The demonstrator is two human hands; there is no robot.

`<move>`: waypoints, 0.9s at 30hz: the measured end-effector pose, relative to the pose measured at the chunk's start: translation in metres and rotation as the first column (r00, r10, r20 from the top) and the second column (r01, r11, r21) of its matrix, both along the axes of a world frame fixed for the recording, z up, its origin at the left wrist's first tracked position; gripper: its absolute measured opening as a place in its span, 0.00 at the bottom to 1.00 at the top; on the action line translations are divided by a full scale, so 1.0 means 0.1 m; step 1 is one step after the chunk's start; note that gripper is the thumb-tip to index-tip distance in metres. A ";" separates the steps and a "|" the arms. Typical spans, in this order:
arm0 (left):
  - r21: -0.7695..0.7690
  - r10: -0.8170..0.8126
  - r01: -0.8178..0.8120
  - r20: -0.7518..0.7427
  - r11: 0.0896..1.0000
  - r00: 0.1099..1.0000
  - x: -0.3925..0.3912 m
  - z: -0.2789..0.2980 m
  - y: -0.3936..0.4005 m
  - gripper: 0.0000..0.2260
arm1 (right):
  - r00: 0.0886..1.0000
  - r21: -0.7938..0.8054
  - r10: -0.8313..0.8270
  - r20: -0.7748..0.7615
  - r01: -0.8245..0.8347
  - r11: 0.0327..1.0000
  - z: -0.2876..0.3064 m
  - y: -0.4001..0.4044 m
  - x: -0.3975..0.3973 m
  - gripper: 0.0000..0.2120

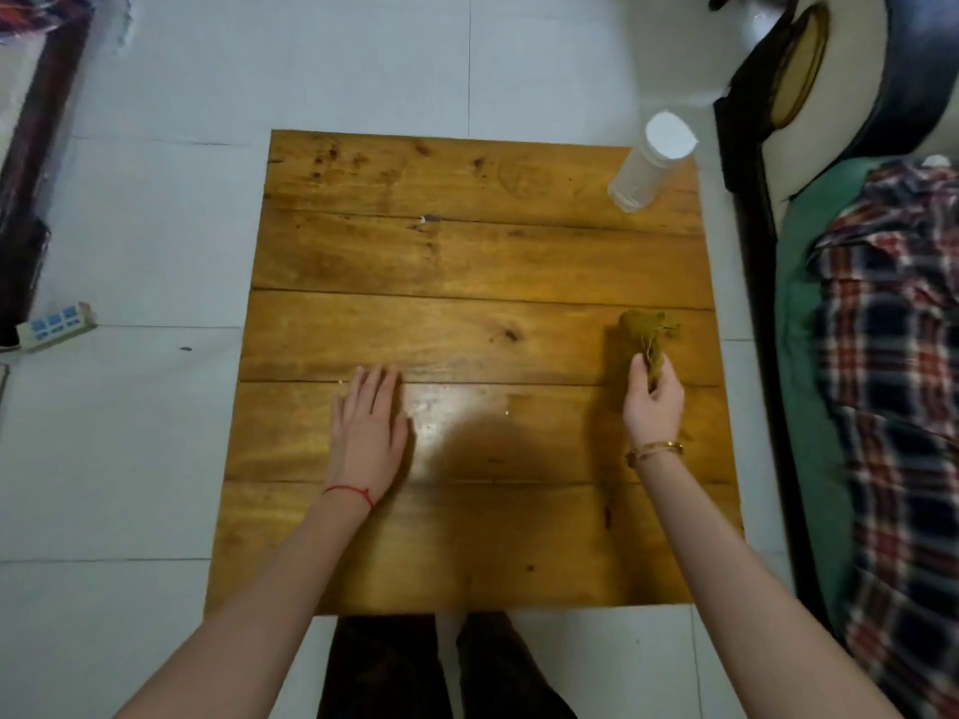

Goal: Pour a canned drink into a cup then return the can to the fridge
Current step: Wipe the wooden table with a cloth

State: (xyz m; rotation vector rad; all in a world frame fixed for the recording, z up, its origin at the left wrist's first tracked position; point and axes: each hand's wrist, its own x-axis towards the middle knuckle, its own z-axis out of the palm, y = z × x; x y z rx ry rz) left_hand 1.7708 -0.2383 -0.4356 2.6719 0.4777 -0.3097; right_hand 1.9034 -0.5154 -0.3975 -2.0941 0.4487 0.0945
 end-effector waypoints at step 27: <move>0.174 0.008 -0.016 0.044 0.985 0.999 -0.14 -0.66 -0.61 0.26 | 0.667 -0.588 0.673 -0.318 -0.696 0.412 -1.14 -0.21 -1.37 0.33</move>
